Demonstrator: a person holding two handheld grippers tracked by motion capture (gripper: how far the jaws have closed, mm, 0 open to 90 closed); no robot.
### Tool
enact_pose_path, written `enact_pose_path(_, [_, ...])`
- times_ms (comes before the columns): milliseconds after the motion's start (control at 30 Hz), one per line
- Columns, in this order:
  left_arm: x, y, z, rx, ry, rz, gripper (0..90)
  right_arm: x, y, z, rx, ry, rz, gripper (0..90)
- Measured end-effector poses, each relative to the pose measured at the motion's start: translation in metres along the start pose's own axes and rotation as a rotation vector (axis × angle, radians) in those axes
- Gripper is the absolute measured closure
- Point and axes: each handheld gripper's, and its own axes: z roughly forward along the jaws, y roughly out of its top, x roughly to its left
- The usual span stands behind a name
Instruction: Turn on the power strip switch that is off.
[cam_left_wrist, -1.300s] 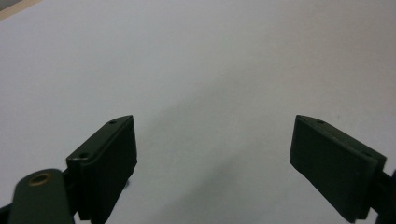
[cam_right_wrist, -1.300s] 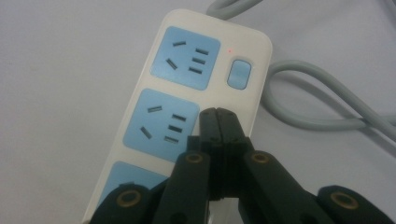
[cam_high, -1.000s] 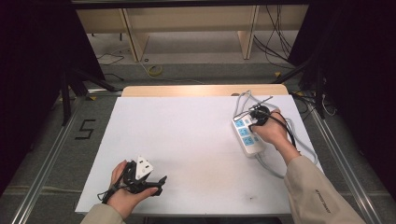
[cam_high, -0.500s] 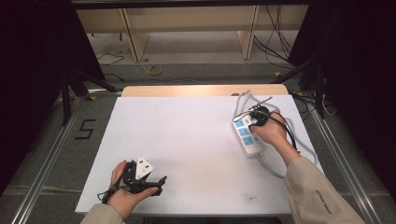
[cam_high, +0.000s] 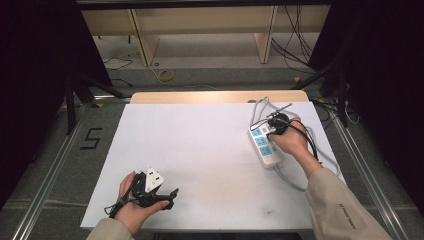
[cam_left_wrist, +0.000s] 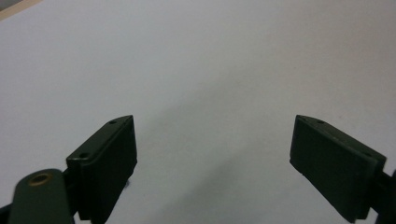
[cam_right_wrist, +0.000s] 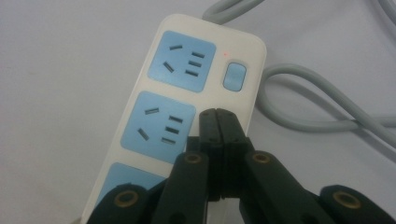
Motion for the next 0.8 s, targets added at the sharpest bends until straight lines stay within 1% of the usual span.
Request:
enact_pose_path(300, [0.0,0.0,-0.0002,-0.001,0.0,0.0,14.3,-0.0004,-0.0007,-0.0013,0.0,0.006,0.003,87.1])
enact_pose_path(633, [0.0002,0.0001,-0.0003,0.003,-0.001,0.004,14.3,-0.0009,-0.0008,-0.0052,-0.011,0.015,0.005,85.6])
enact_pose_path(800, [-0.0001,0.0,0.0,-0.001,0.0,-0.002,14.3,-0.0004,-0.0013,-0.0074,-0.02,0.018,0.005,84.6])
